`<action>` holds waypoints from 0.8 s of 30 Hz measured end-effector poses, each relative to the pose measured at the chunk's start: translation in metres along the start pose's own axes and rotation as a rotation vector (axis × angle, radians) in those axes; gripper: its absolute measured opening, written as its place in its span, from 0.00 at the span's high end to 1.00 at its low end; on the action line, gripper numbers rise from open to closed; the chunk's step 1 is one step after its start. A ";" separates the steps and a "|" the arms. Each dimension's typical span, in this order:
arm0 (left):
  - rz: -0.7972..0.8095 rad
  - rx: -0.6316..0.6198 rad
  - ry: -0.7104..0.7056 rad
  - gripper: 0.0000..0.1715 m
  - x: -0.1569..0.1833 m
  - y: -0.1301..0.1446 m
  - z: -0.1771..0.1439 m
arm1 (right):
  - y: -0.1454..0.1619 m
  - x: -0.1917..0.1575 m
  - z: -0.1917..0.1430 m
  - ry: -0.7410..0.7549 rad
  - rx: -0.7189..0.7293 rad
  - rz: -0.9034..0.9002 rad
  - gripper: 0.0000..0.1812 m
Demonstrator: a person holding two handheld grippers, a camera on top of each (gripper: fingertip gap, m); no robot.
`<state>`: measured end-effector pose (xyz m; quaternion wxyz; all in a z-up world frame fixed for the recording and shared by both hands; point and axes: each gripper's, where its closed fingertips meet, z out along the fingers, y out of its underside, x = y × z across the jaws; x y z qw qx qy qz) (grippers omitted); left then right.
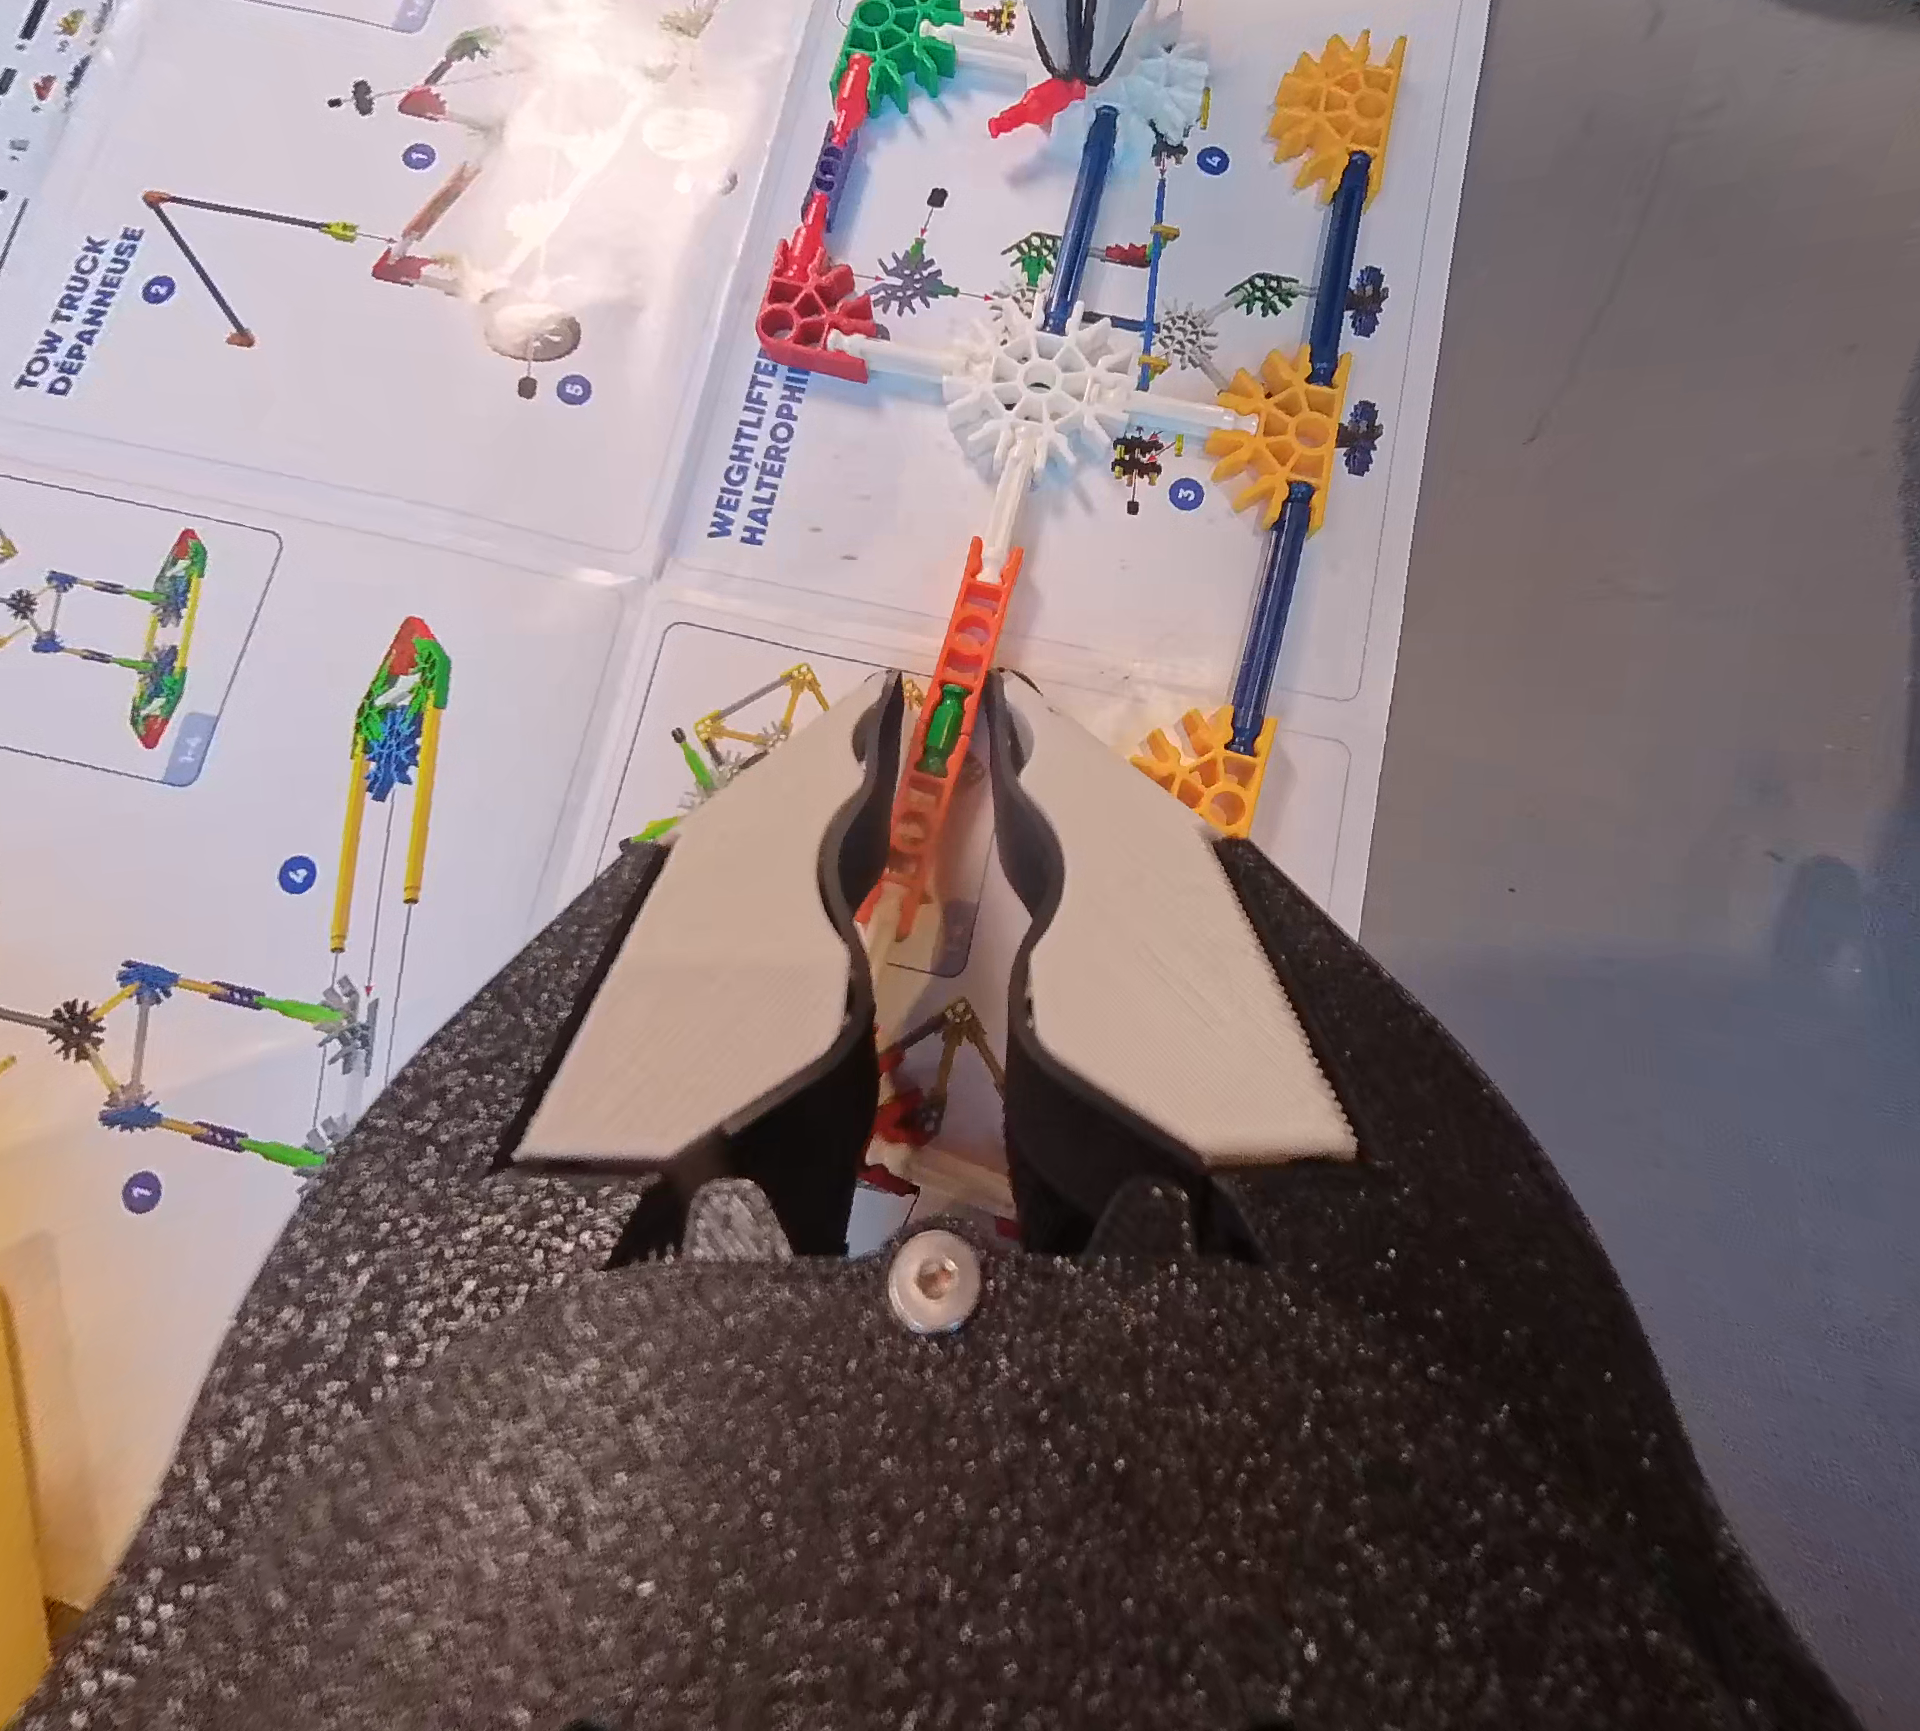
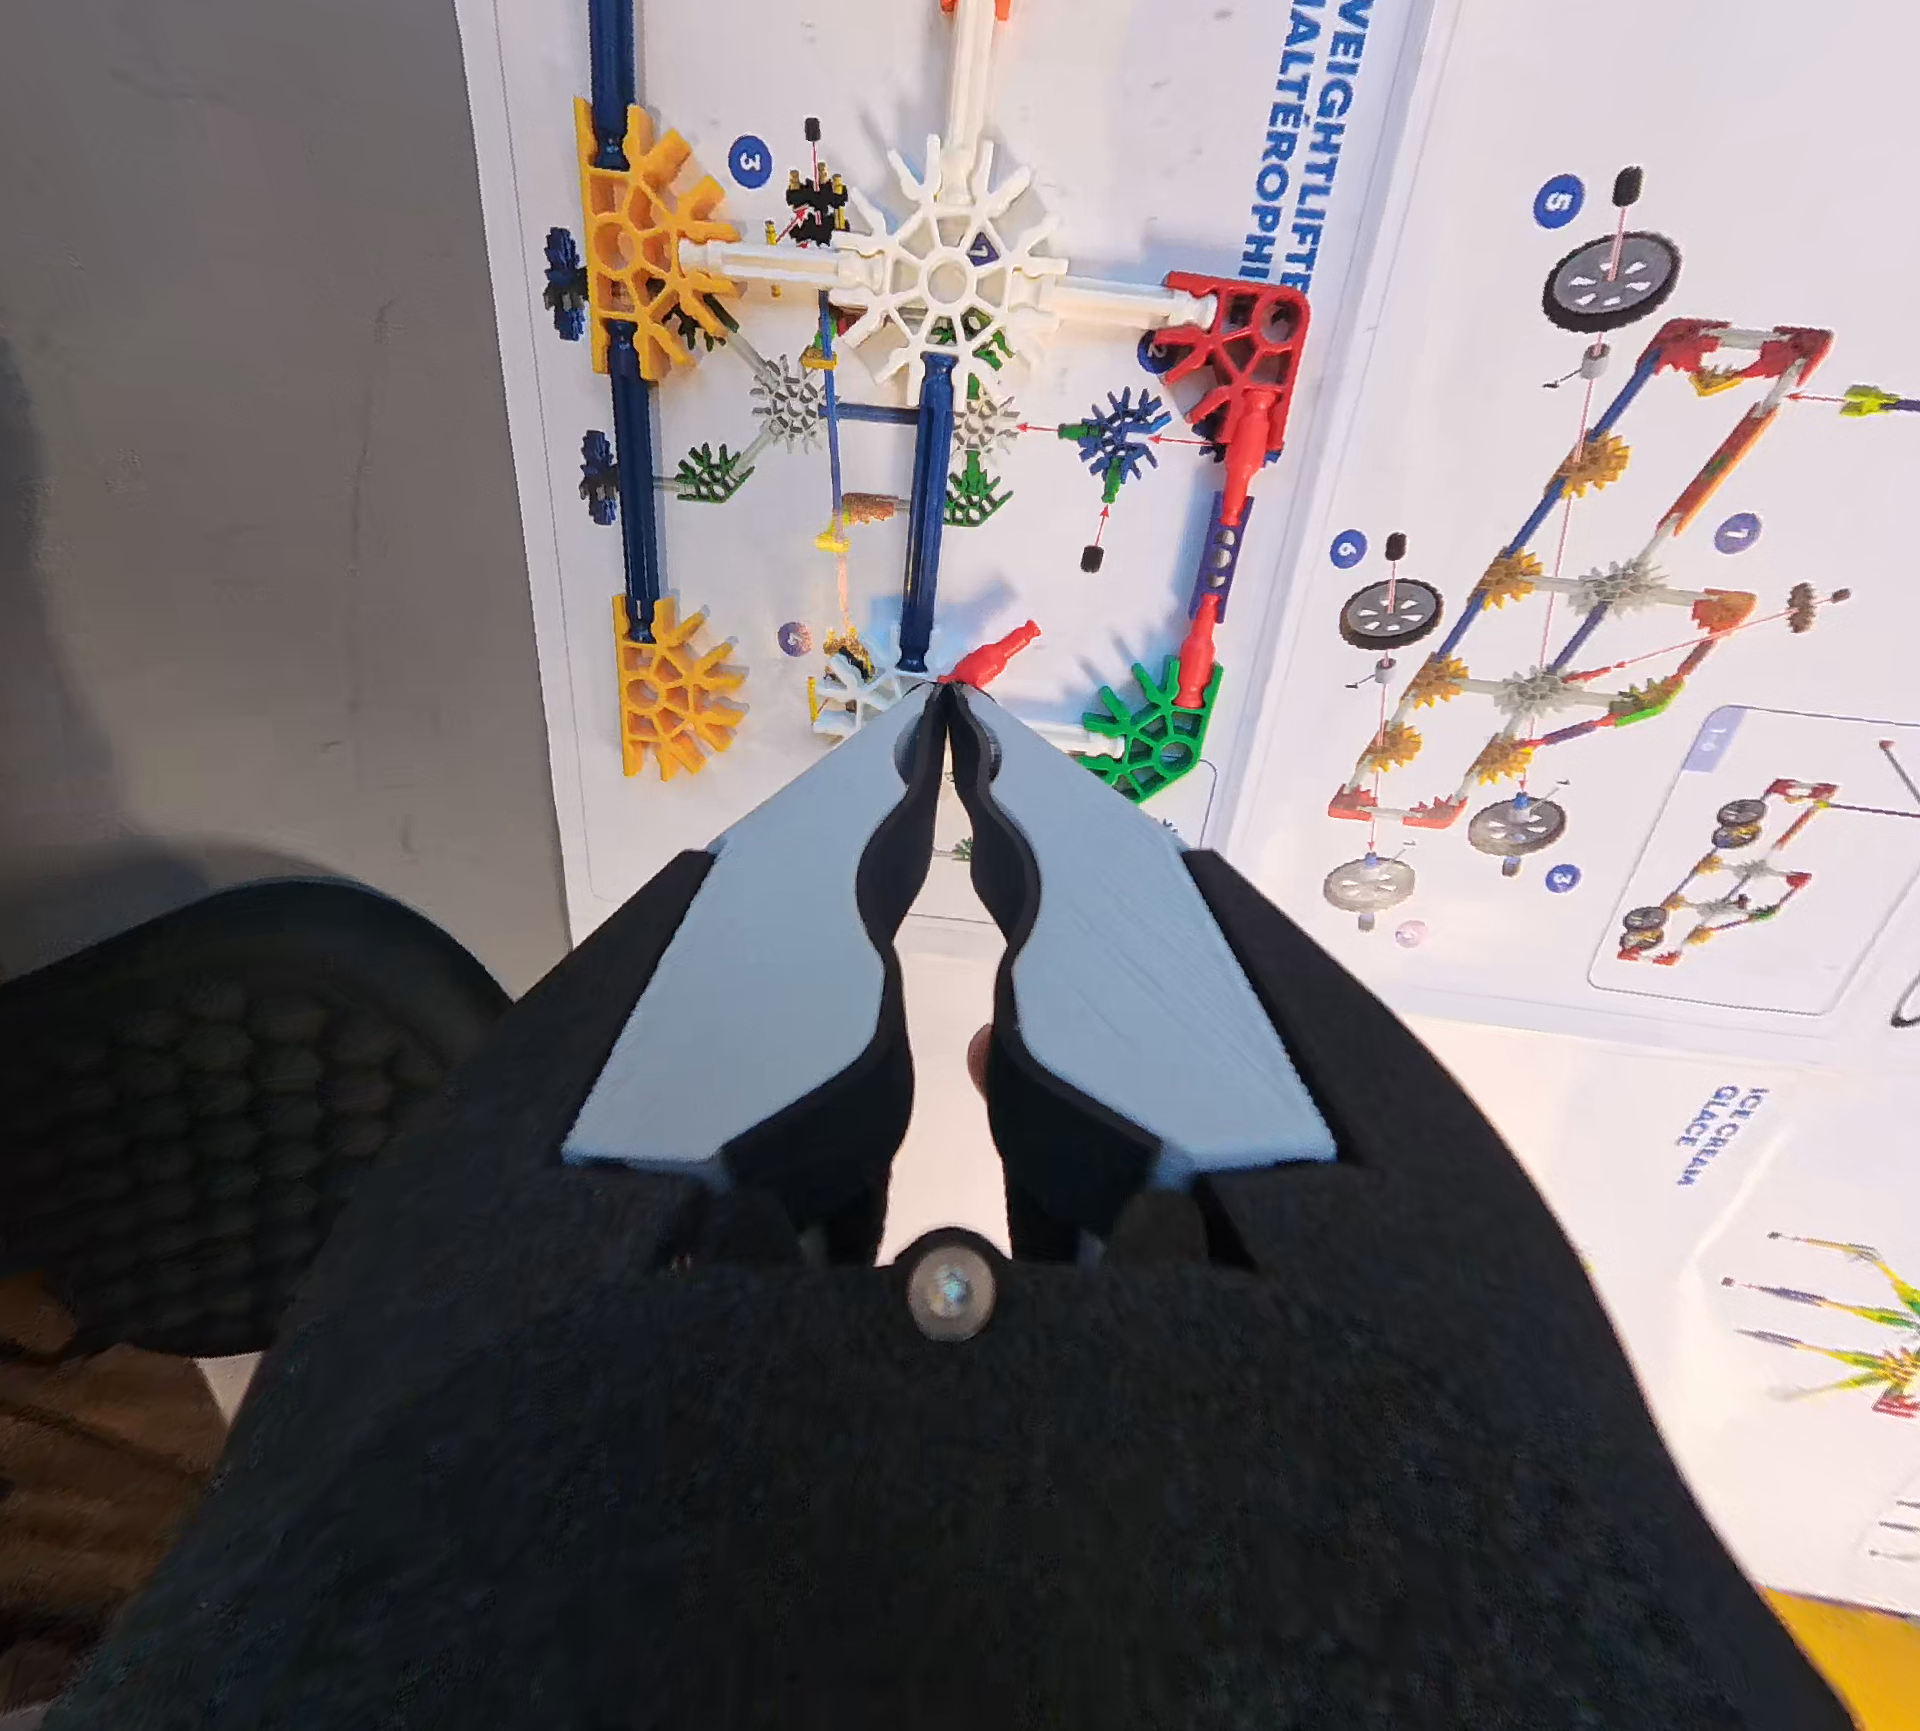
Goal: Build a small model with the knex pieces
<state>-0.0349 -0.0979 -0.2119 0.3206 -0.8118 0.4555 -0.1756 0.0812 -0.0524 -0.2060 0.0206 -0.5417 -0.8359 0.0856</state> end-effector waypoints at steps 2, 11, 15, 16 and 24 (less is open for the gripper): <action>0.002 0.003 0.002 0.92 0.000 0.000 0.000 | 0.000 0.000 0.000 -0.015 -0.017 0.020 1.00; 0.001 0.009 0.009 0.92 0.001 0.000 0.000 | -0.001 0.000 0.003 -0.073 -0.094 0.032 1.00; 0.010 0.009 0.002 0.92 0.001 0.000 0.000 | -0.001 0.000 0.003 -0.078 -0.097 0.034 1.00; 0.009 0.010 0.004 0.92 0.001 -0.001 0.000 | 0.000 0.000 0.002 -0.071 -0.094 0.033 1.00; 0.020 0.008 0.000 0.93 0.001 0.000 0.000 | 0.006 -0.001 -0.004 0.077 0.142 0.088 1.00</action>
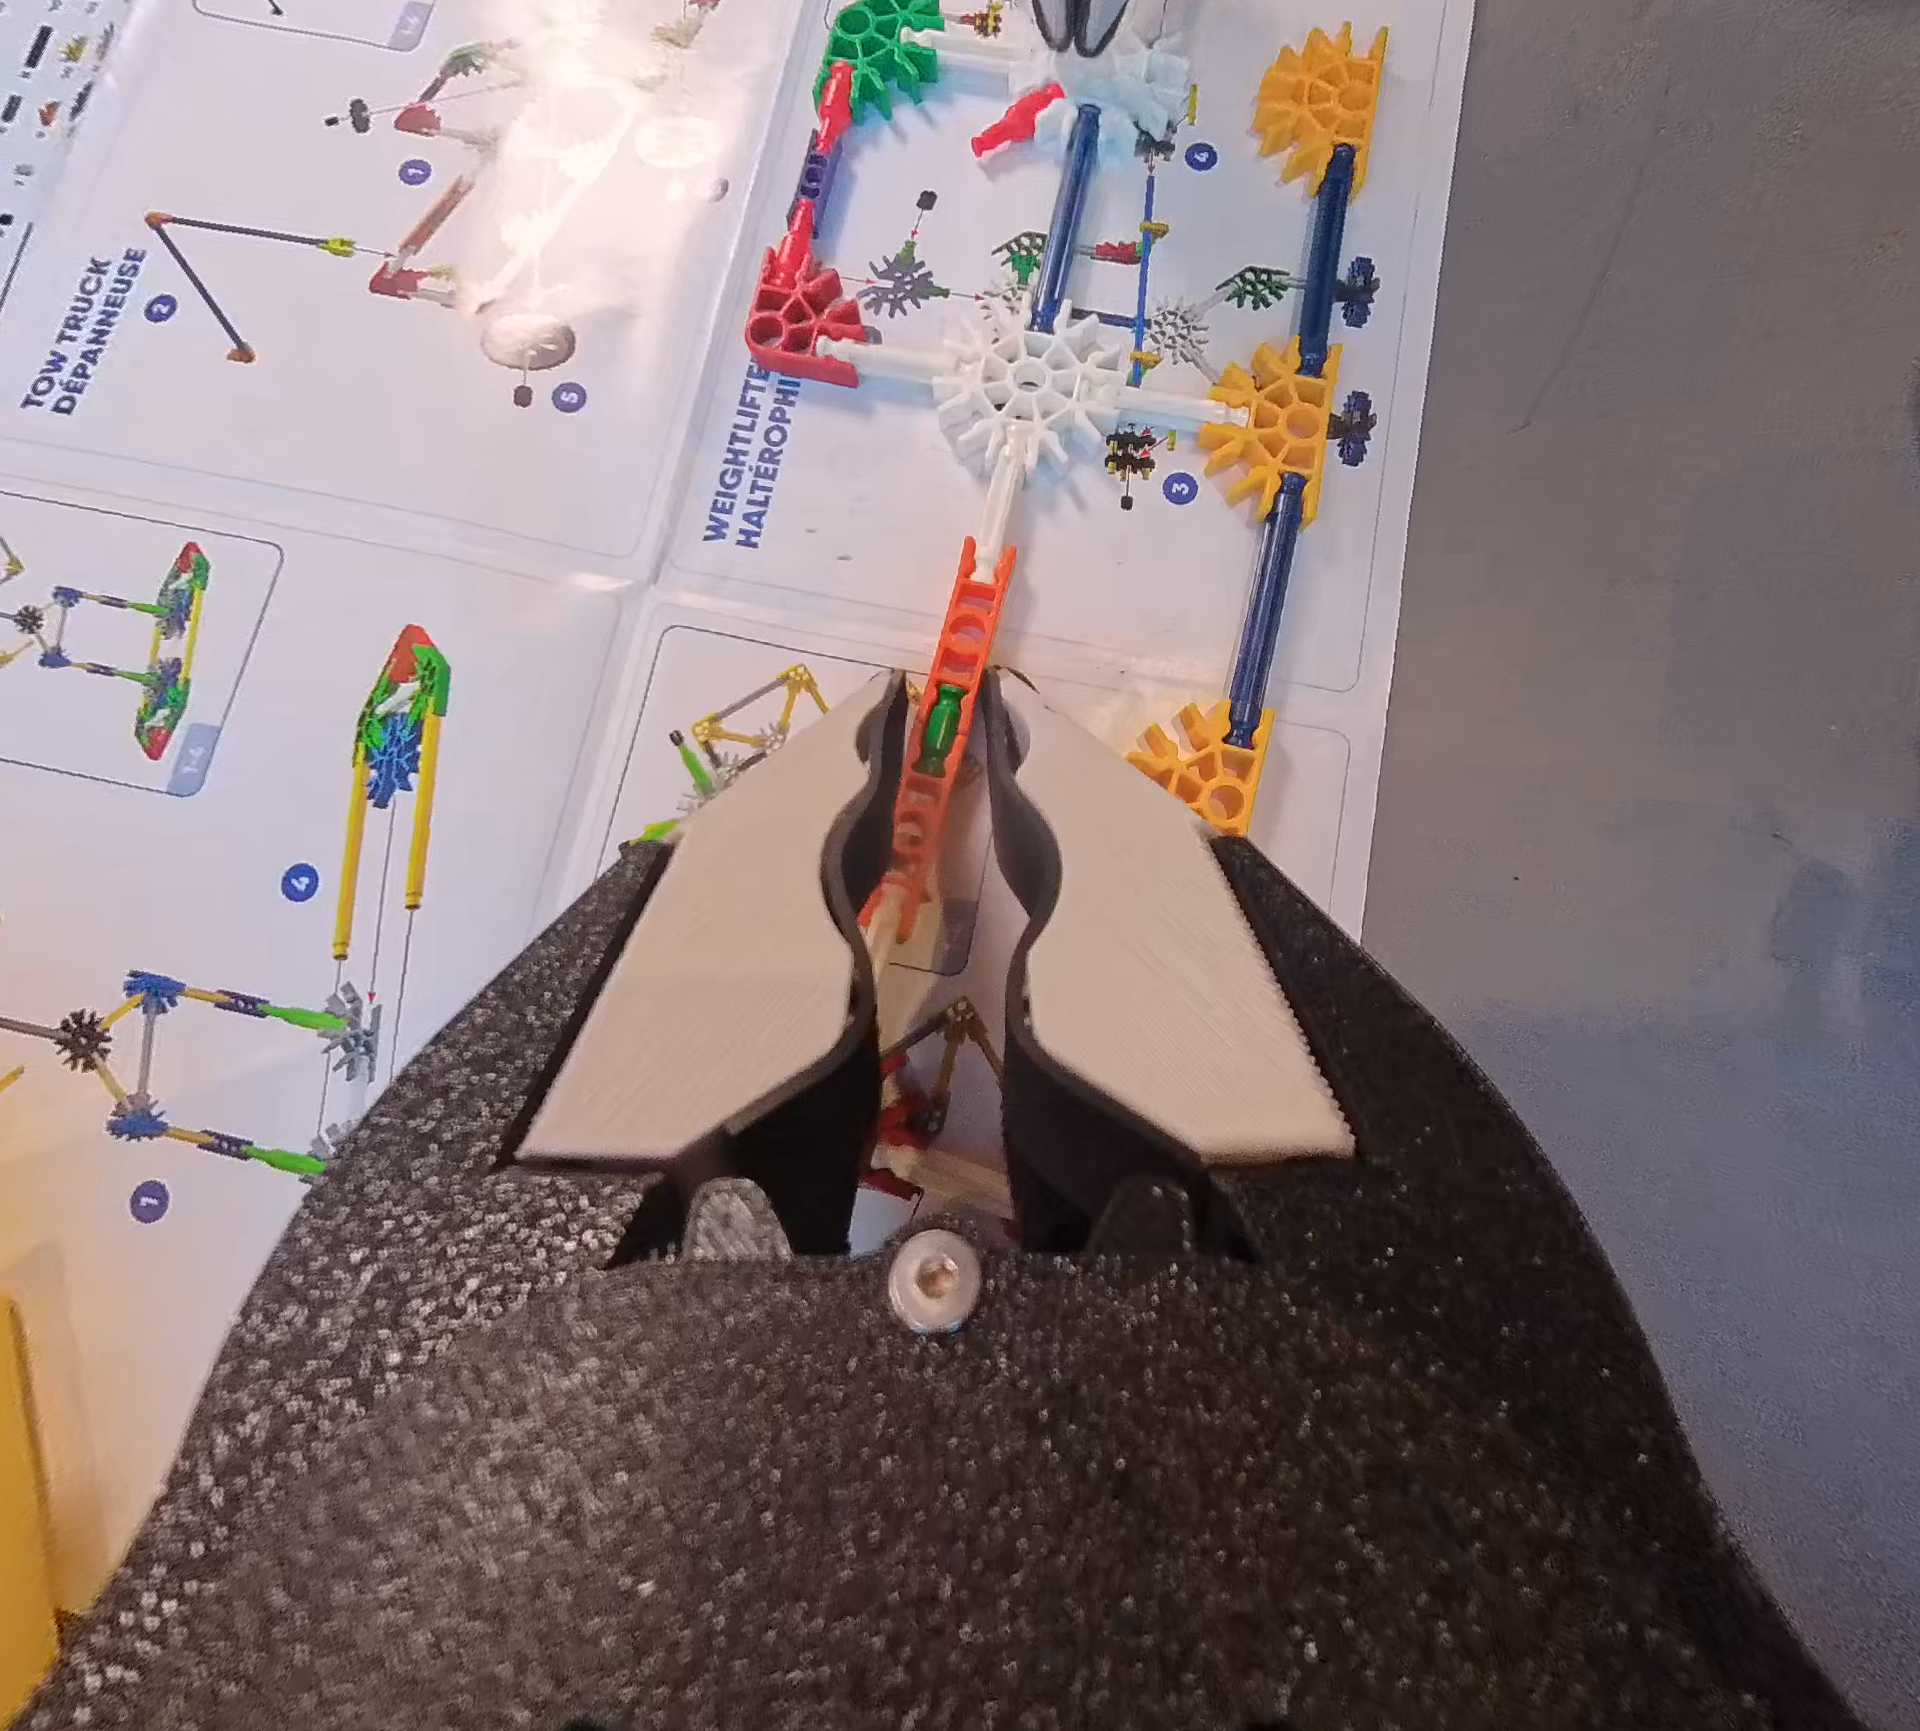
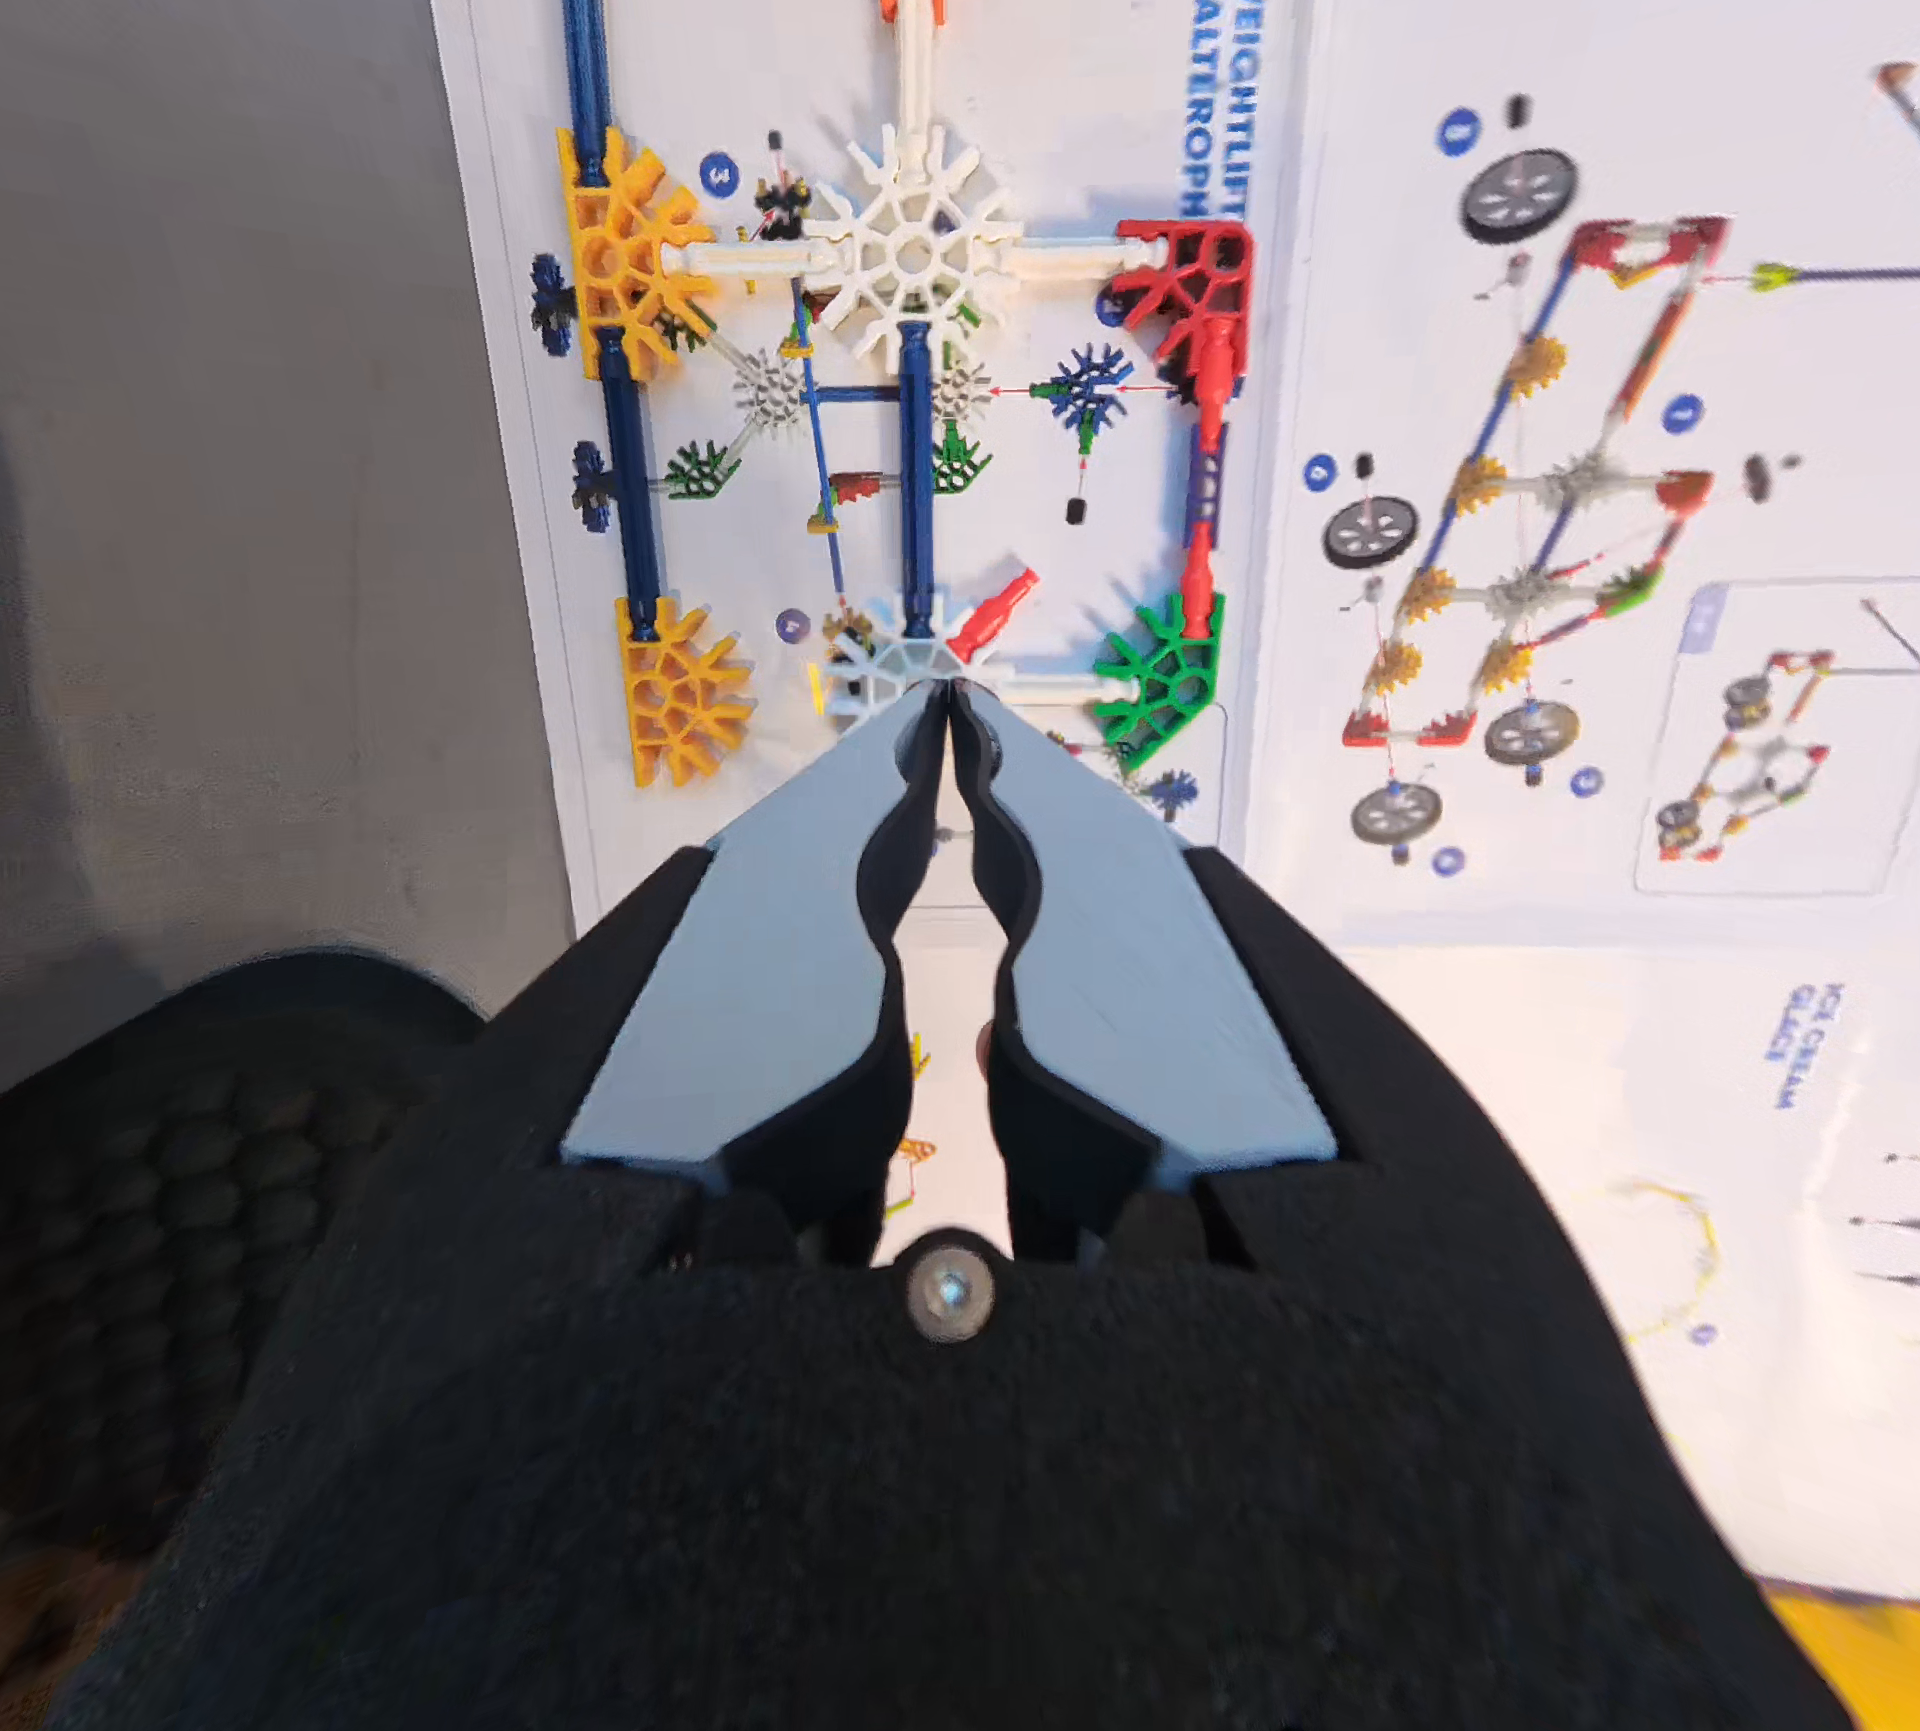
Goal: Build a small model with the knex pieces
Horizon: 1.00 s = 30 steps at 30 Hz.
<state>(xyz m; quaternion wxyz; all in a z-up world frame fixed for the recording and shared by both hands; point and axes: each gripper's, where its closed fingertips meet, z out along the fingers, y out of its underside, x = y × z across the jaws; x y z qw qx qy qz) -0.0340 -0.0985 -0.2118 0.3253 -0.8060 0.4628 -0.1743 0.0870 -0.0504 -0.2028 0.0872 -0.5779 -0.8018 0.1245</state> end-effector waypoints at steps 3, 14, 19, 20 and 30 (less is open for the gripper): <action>0.010 -0.010 -0.001 0.94 0.001 0.001 -0.001 | -0.002 0.007 -0.013 0.095 0.211 0.136 0.97; 0.037 -0.039 0.011 0.95 0.004 0.004 -0.004 | -0.007 0.048 -0.053 0.428 0.762 0.428 0.92; 0.023 -0.047 -0.001 0.95 0.004 0.005 -0.005 | -0.012 0.074 -0.052 0.501 0.735 0.458 0.92; 0.017 -0.046 -0.003 0.95 0.004 0.005 -0.005 | -0.013 0.078 -0.051 0.512 0.718 0.456 0.92; -0.045 -0.001 0.032 0.95 0.004 0.005 -0.006 | -0.018 0.108 -0.041 0.542 0.715 0.502 0.92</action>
